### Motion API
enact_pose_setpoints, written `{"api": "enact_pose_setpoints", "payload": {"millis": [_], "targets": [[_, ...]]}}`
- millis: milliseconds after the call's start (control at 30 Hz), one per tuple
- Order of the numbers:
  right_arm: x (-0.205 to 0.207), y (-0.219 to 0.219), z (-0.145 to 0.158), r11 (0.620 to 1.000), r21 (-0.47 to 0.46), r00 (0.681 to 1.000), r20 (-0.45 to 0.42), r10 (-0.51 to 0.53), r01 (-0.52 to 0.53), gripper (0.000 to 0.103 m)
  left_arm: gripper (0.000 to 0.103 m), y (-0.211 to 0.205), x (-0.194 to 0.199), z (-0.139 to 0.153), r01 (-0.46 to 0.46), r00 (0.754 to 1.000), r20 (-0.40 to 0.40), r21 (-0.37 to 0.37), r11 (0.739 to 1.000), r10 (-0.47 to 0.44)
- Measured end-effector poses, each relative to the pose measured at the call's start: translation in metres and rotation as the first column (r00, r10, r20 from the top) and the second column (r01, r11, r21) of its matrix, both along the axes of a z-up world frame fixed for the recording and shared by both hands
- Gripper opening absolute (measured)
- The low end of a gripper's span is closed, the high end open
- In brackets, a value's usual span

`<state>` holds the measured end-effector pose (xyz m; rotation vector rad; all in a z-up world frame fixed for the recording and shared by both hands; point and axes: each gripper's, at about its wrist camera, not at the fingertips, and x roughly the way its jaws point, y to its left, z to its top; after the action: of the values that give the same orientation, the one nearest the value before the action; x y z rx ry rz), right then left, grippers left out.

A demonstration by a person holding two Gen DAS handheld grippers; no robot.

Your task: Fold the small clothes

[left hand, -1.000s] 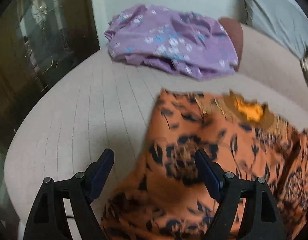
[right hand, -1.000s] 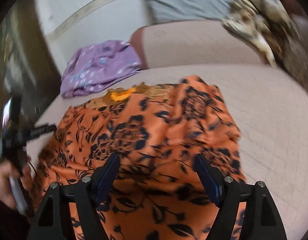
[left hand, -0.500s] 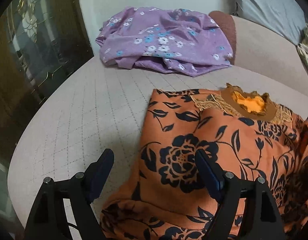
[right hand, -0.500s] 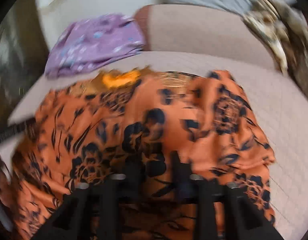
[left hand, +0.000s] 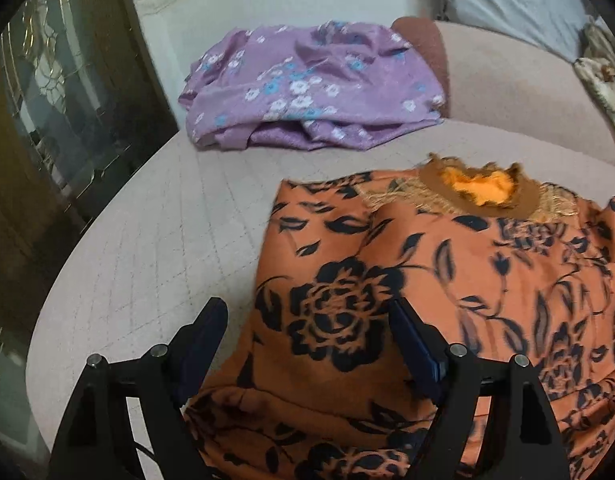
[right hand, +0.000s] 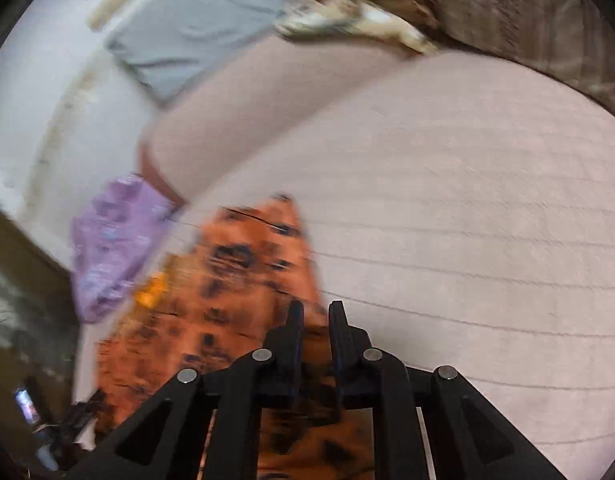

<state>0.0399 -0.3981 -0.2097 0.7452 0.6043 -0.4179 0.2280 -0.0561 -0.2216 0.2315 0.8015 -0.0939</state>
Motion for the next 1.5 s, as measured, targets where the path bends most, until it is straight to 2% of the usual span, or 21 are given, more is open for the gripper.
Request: {"api": "enact_pose_setpoints", "payload": {"millis": [67, 133, 233, 267, 300, 333, 400, 500, 600, 633, 700, 733, 767, 867, 1033, 1200, 1300, 1400, 1500], "targets": [[0.011, 0.019, 0.012, 0.995, -0.078, 0.997, 0.039, 0.072, -0.069, 0.015, 0.083, -0.007, -0.006, 0.001, 0.039, 0.999, 0.013, 0.005, 0.999, -0.039], [0.023, 0.034, 0.011, 0.987, -0.082, 0.989, 0.032, 0.142, -0.139, 0.017, 0.083, -0.014, -0.009, -0.003, 0.071, 0.997, 0.001, 0.028, 0.997, -0.071], [0.049, 0.044, -0.012, 0.979, -0.056, 0.979, -0.066, 0.195, -0.198, 0.018, 0.083, -0.021, -0.008, -0.015, 0.096, 0.995, -0.045, 0.048, 0.994, -0.094], [0.056, 0.045, -0.024, 0.978, -0.040, 0.973, -0.123, 0.196, -0.202, 0.018, 0.084, -0.023, -0.006, -0.020, 0.100, 0.993, -0.067, 0.053, 0.994, -0.097], [0.063, 0.044, -0.038, 0.978, -0.011, 0.960, -0.191, 0.204, -0.210, 0.019, 0.089, -0.024, -0.004, -0.024, 0.104, 0.992, -0.084, 0.058, 0.993, -0.099], [0.064, 0.043, -0.044, 0.977, 0.001, 0.958, -0.197, 0.211, -0.215, 0.019, 0.091, -0.026, -0.002, -0.029, 0.107, 0.990, -0.100, 0.067, 0.992, -0.100], [0.058, 0.043, -0.038, 0.978, -0.003, 0.963, -0.177, 0.203, -0.207, 0.019, 0.098, -0.027, -0.003, -0.030, 0.093, 0.993, -0.081, 0.084, 0.992, -0.086], [0.035, 0.049, -0.018, 0.975, -0.025, 0.964, -0.157, 0.215, -0.221, 0.019, 0.098, -0.022, -0.005, -0.029, 0.095, 0.993, -0.082, 0.063, 0.993, -0.089], [-0.001, 0.057, 0.010, 0.976, -0.082, 0.978, -0.071, 0.195, -0.201, 0.019, 0.098, -0.015, -0.020, -0.015, 0.099, 0.995, -0.020, 0.025, 0.995, -0.098], [-0.018, 0.059, 0.018, 0.977, -0.085, 0.981, -0.028, 0.192, -0.194, 0.024, 0.098, -0.014, -0.027, -0.008, 0.109, 0.994, 0.012, 0.015, 0.994, -0.109], [-0.046, 0.065, 0.034, 0.976, -0.117, 0.983, 0.018, 0.185, -0.182, 0.043, 0.098, -0.013, -0.044, 0.005, 0.128, 0.990, 0.064, 0.001, 0.992, -0.128], [-0.050, 0.066, 0.037, 0.975, -0.137, 0.983, 0.026, 0.179, -0.174, 0.071, 0.098, -0.012, -0.052, 0.013, 0.133, 0.987, 0.089, -0.009, 0.991, -0.132], [-0.066, 0.071, 0.044, 0.973, -0.176, 0.986, 0.050, 0.162, -0.150, 0.080, 0.098, -0.012, -0.065, 0.021, 0.140, 0.984, 0.117, -0.024, 0.990, -0.136], [-0.091, 0.078, 0.055, 0.967, -0.230, 0.986, 0.098, 0.137, -0.112, 0.079, 0.098, -0.013, -0.100, 0.032, 0.164, 0.977, 0.143, -0.044, 0.985, -0.156], [-0.120, 0.080, 0.066, 0.968, -0.249, 0.989, 0.128, 0.071, -0.038, 0.079, 0.098, -0.022, -0.153, 0.039, 0.245, 0.963, 0.131, -0.055, 0.968, -0.236], [-0.142, 0.089, 0.071, 0.966, -0.255, 0.989, 0.128, 0.075, -0.040, 0.079, 0.099, -0.034, -0.191, 0.056, 0.312, 0.946, 0.116, -0.067, 0.948, -0.304], [-0.151, 0.094, 0.075, 0.968, -0.248, 0.987, 0.137, 0.078, -0.042, 0.079, 0.099, -0.038, -0.200, 0.080, 0.304, 0.944, 0.152, -0.050, 0.951, -0.293], [-0.157, 0.100, 0.086, 0.964, -0.263, 0.984, 0.158, 0.082, -0.038, 0.079, 0.099, -0.040, -0.206, 0.109, 0.256, 0.943, 0.225, -0.015, 0.966, -0.246], [-0.165, 0.106, 0.109, 0.957, -0.287, 0.975, 0.202, 0.095, -0.034, 0.079, 0.099, -0.034, -0.210, 0.136, 0.254, 0.936, 0.265, -0.057, 0.965, -0.231]]}}
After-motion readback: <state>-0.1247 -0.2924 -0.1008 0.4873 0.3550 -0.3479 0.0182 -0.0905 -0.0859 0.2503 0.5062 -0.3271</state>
